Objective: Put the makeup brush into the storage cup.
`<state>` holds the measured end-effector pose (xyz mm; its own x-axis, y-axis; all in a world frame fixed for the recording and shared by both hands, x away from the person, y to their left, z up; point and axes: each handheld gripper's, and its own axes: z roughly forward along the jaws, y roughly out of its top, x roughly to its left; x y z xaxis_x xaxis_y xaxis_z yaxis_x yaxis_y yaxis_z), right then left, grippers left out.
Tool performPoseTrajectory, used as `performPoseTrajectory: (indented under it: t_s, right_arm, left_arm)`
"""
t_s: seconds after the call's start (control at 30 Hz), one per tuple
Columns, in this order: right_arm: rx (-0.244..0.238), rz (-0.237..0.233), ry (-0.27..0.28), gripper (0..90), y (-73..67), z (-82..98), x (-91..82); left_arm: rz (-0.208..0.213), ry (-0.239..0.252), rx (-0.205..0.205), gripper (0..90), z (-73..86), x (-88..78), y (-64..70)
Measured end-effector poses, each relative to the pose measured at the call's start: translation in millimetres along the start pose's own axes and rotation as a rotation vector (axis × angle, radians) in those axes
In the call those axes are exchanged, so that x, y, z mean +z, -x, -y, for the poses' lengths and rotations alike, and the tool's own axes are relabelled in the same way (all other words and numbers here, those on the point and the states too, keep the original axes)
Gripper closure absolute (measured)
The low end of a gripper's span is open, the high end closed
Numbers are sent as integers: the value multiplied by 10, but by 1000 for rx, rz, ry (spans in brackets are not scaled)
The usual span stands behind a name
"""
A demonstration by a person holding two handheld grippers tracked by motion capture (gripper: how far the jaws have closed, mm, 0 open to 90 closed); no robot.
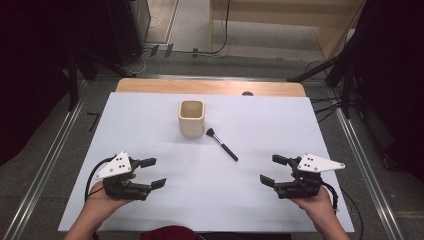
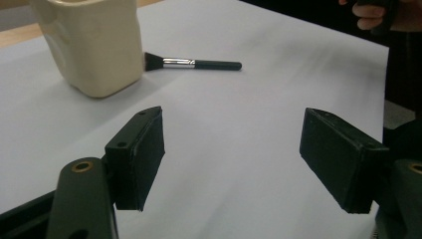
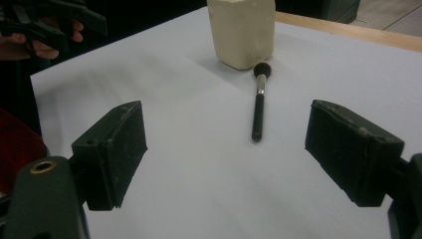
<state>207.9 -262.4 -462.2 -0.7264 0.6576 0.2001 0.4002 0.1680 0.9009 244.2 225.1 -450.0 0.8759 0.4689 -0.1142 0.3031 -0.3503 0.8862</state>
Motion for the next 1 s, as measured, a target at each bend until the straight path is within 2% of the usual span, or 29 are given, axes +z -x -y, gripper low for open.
performPoseTrajectory:
  t_s: [0.1, 0.27, 0.47, 0.67, 0.73, 0.8, 0.83, 0.97, 1.0]
  right_arm:
    - [-1, -1, -2, 173, -3, 5, 4]
    - [-34, 17, -16, 172, -14, 15, 25]
    - [-33, 29, -6, 170, -12, 25, 51]
    - [-21, 12, -11, 169, 5, 24, 80]
    - [-14, -3, -19, 162, 10, 31, 92]
    - [-18, 7, -41, 157, 0, 34, 109]
    - [-32, 15, -57, 156, -18, 40, 124]
    - [-42, 6, -80, 151, -33, 49, 143]
    - [-65, 16, -88, 147, -41, 51, 153]
  left_arm:
    - [-7, 5, 2, 232, 5, 11, -3]
    - [-8, 0, 5, 212, 24, 20, -19]
    - [-6, 8, 4, 196, 27, 17, -28]
    - [-18, -1, -1, 193, 46, 1, -32]
    - [-26, -10, 0, 193, 50, -1, -31]
    - [-31, -16, -4, 194, 51, -3, -28]
    - [-35, -21, -4, 194, 51, -3, -28]
    - [-45, -50, -18, 196, 62, 8, -42]
    - [-46, -55, -19, 196, 64, 11, -43]
